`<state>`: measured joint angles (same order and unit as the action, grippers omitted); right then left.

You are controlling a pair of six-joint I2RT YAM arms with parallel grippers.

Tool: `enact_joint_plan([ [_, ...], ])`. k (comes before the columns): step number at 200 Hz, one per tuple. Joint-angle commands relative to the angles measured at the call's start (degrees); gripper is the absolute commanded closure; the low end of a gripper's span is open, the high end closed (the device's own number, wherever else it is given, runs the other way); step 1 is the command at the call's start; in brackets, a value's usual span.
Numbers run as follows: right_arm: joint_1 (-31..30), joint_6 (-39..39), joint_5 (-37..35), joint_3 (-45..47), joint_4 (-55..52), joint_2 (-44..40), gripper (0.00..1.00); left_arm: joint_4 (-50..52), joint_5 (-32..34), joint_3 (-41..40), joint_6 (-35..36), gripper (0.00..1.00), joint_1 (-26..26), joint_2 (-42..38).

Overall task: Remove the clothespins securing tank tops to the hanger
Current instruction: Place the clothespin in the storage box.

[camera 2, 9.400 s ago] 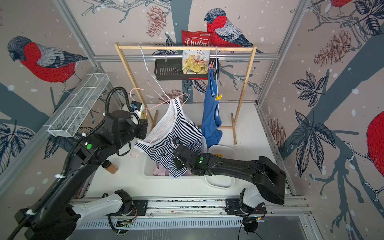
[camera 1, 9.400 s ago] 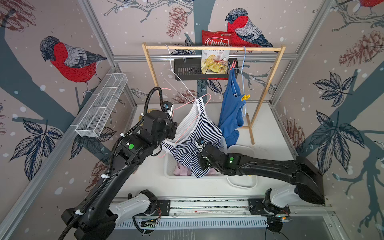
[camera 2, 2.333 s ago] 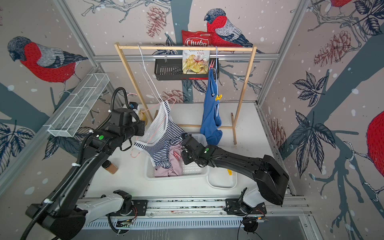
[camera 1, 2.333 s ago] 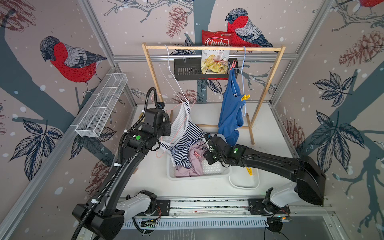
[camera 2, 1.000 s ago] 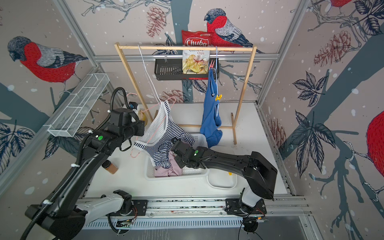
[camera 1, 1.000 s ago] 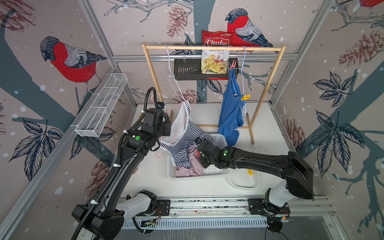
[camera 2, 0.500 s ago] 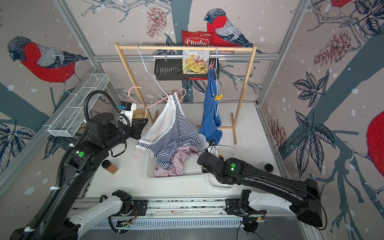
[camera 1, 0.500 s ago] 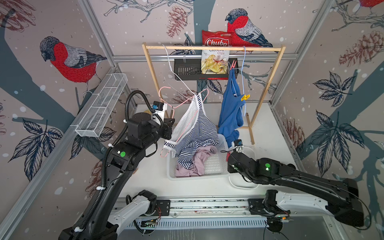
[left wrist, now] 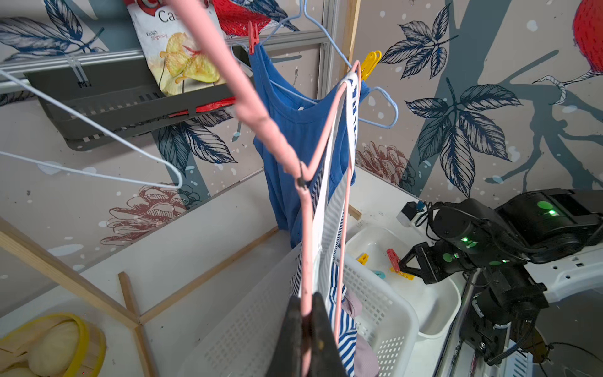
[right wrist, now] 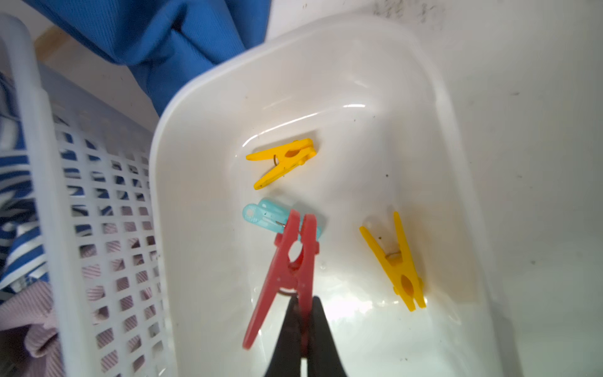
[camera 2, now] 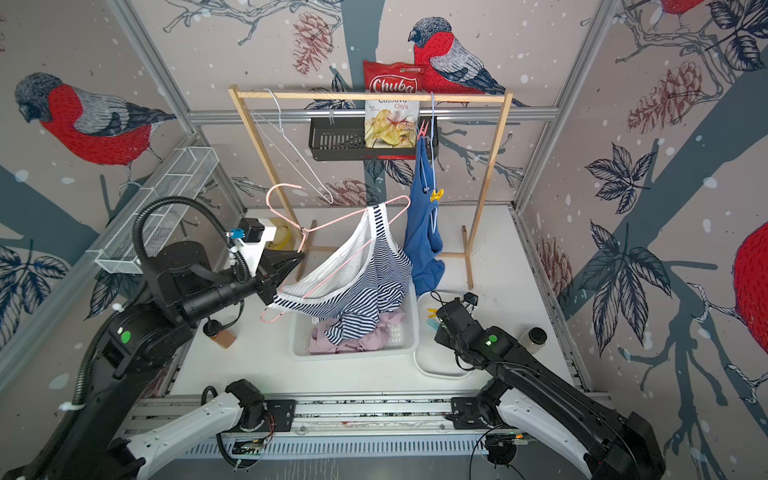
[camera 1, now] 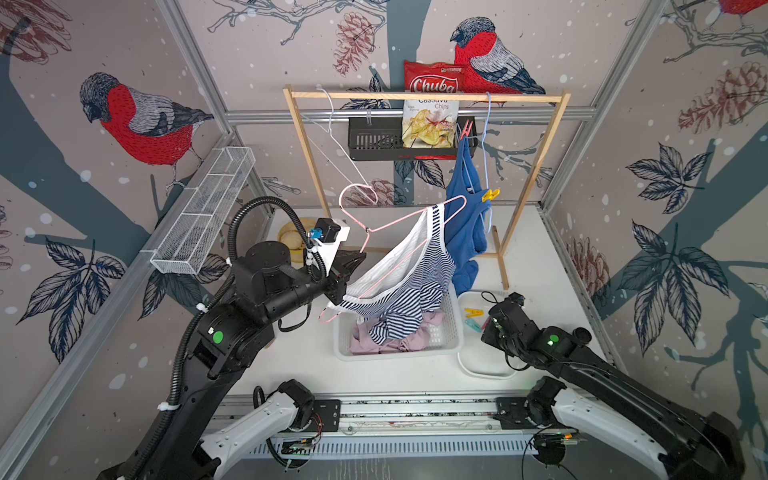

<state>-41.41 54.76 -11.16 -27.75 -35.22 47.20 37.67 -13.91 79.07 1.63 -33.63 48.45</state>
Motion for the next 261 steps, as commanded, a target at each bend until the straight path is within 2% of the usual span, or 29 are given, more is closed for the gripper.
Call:
enact_joint_plan([
  [1, 1.86, -4.90, 4.97, 1.43, 7.17, 2.99, 0.94, 0.48, -1.72, 1.78, 1.76, 1.00, -0.19, -0.34],
  [18, 3.61, -7.13, 6.91, 1.46, 8.85, 6.49, 0.88, 3.76, -1.88, 3.36, 2.39, 1.00, -0.08, 0.64],
  [36, 4.43, -8.94, 7.51, -0.42, 7.95, 9.50, 0.67, 8.13, 0.28, 5.67, 2.90, 1.00, -0.13, 2.36],
  [62, 3.79, -10.84, 6.13, -3.39, 6.52, 7.05, 0.50, 14.01, 6.17, 8.84, 2.85, 1.00, -0.21, 4.52],
  [99, 1.43, -15.76, 4.72, -8.17, 6.98, -1.87, 0.52, 16.56, 7.67, 8.24, 1.97, 1.00, -0.19, 5.00],
  [106, -1.18, -16.68, 2.60, -9.89, 7.91, -3.20, 0.53, 16.64, 7.51, 7.73, 1.98, 1.00, -0.16, 5.09],
  [120, -9.48, -18.90, -5.92, -13.32, 11.20, -4.36, 0.53, 16.86, 7.63, 6.95, 1.81, 1.00, -0.21, 5.48],
  [145, -25.33, -25.78, -22.04, -18.19, 18.90, -1.39, 0.52, 16.56, 7.85, 6.83, 1.37, 1.00, -0.29, 5.35],
  [157, -28.76, -30.21, -25.73, -20.04, 23.19, 0.99, 0.51, 16.52, 7.85, 6.92, 1.36, 1.00, -0.23, 5.41],
  [176, -29.19, -36.30, -26.93, -23.34, 29.42, 5.03, 0.49, 16.19, 7.50, 7.05, 1.45, 1.00, -0.25, 5.50],
  [199, -26.60, -42.40, -25.41, -26.70, 37.18, 9.42, 0.47, 15.63, 7.24, 7.99, 1.45, 1.00, -0.23, 6.34],
  [231, -16.40, -42.06, -10.34, -31.40, 38.97, 13.57, 0.49, 13.78, 7.58, 8.57, 1.71, 1.00, -0.29, 6.65],
  [261, -15.06, -45.53, -3.74, -34.39, 40.58, 16.49, 0.49, 12.98, 7.76, 9.30, 2.05, 1.00, -0.25, 7.40],
])
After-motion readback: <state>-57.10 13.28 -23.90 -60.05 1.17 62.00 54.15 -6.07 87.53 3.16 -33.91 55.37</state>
